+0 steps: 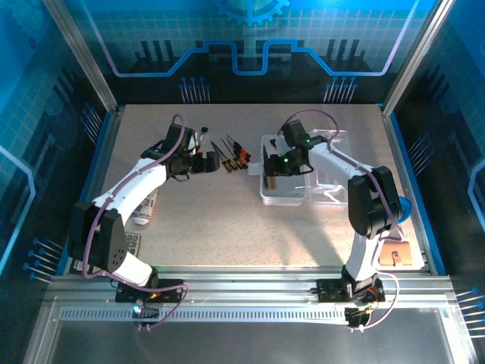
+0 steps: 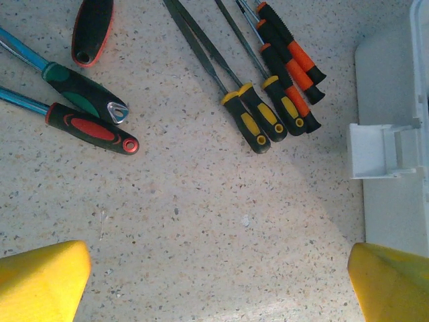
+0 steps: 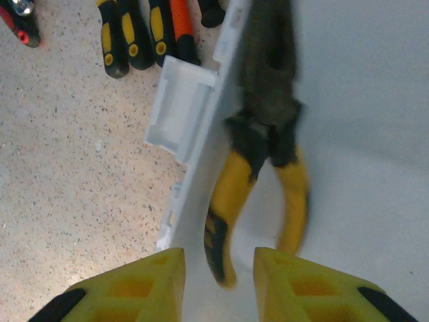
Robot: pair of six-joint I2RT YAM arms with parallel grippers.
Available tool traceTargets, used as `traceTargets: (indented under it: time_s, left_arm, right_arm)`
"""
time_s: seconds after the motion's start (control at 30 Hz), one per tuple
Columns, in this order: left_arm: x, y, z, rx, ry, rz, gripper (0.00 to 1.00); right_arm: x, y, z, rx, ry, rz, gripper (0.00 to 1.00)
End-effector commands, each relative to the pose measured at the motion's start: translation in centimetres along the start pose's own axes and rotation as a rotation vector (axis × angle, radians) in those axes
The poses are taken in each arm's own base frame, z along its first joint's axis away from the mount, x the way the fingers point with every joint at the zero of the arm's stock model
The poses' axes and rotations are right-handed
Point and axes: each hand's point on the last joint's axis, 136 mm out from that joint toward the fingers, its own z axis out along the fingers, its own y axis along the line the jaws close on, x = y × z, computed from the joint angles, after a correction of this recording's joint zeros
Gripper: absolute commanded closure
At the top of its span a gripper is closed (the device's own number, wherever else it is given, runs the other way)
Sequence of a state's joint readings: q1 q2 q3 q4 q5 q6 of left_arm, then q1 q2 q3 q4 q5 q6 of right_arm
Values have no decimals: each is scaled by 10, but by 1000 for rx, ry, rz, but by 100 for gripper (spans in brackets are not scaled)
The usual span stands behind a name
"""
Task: Pack the tool kit
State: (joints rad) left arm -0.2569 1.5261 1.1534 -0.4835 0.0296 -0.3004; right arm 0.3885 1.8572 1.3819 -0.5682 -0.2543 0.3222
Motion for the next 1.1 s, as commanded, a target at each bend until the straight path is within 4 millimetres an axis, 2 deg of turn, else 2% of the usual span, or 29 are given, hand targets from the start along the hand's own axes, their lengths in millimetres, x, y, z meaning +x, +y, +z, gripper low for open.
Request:
traceTargets:
  time_s: [0.0,0.27,0.33,0.4,0.43,0.53,0.6,0.7,0.9,1.07]
  left_arm:
    - [7,10,7,-19,23,-18,1]
    - [9,18,8,-36,28,-28,1]
    - [12,24,11,-52,38,-41,1]
    - [14,34,16,-78,52,-65,1]
    - [15,40,20,-95,59,-78,1]
    - [19,61,32,-162,78,-127,1]
    - [19,75,39,-193,79,-167,1]
    - [18,87,50,-196,84,-228,1]
    - [5,98,66,-235,79,-253,1]
    - [-6,126,76,-250,45,-375,1]
  right_arm:
    - [-4,5,1,19,0,-15,60]
    - [-16,24,-21,14,-39,-71,44]
    - [-19,35,-30,-6,-60,-106,34]
    - [-20,46,-39,-27,-77,-151,18]
    - [-20,54,-43,-41,-85,-187,2]
    - [-17,69,-51,-59,-103,-271,0]
    - [-15,73,-53,-60,-109,-296,0]
    - [-11,71,-52,-60,-108,-301,0]
    - [-5,67,-48,-53,-96,-301,0]
    - [-2,65,-47,-51,-93,-304,0]
